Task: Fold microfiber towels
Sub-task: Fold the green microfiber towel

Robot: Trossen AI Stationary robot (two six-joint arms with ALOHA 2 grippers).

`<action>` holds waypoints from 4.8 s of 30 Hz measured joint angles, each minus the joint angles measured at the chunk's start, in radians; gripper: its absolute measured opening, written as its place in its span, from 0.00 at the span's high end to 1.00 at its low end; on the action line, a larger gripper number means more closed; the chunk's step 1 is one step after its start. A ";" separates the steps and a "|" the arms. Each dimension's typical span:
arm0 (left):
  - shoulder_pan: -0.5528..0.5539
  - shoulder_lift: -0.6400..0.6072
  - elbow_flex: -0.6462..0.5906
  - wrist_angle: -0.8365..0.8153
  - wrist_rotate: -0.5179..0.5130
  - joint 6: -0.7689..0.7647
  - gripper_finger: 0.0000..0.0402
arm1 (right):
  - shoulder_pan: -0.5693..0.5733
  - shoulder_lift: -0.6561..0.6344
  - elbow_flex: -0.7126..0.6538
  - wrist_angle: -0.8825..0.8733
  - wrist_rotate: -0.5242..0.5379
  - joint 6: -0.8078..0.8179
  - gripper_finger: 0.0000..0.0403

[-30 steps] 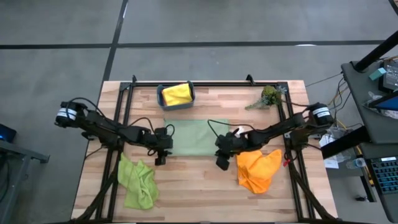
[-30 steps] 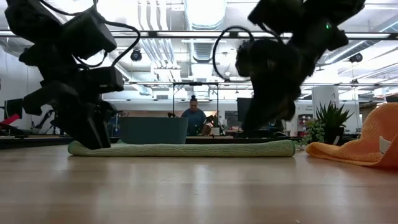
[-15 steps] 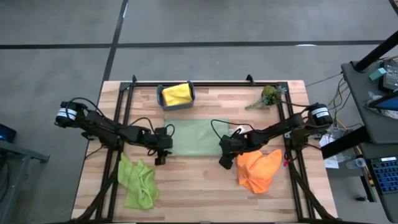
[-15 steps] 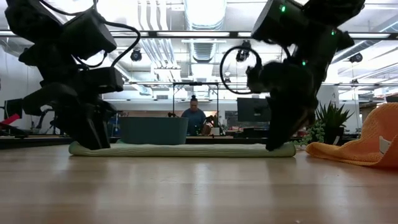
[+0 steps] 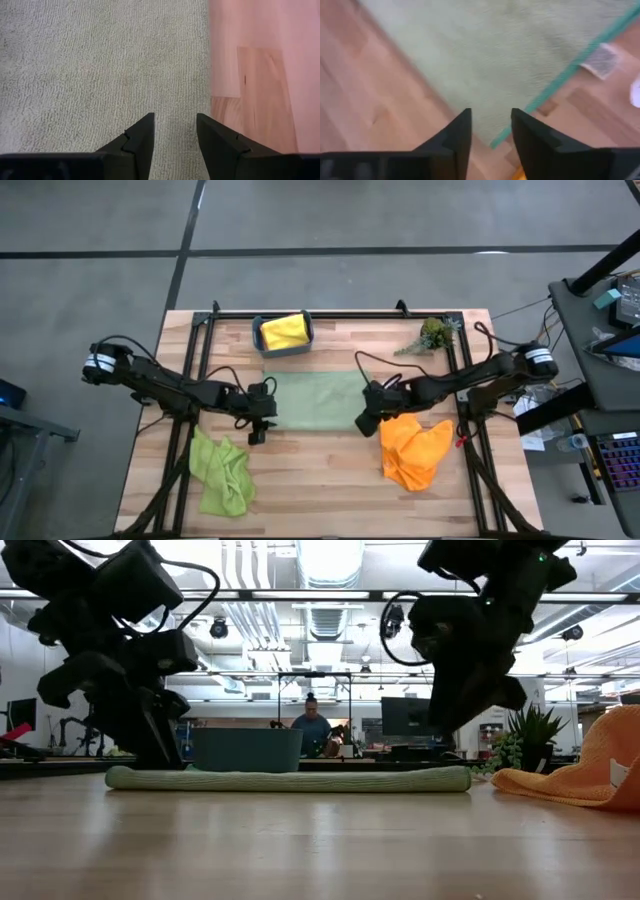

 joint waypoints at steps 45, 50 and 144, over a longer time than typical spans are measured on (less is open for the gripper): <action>0.000 0.002 -0.009 0.004 -0.048 0.002 0.67 | -0.170 0.068 -0.279 0.481 0.009 0.130 0.24; 0.000 0.002 -0.009 0.011 -0.048 0.011 0.67 | -0.170 0.163 -0.272 0.664 -0.053 0.119 0.24; 0.000 0.053 -0.026 0.093 -0.124 -0.009 0.67 | -0.154 0.489 0.457 0.343 -0.063 -0.256 0.92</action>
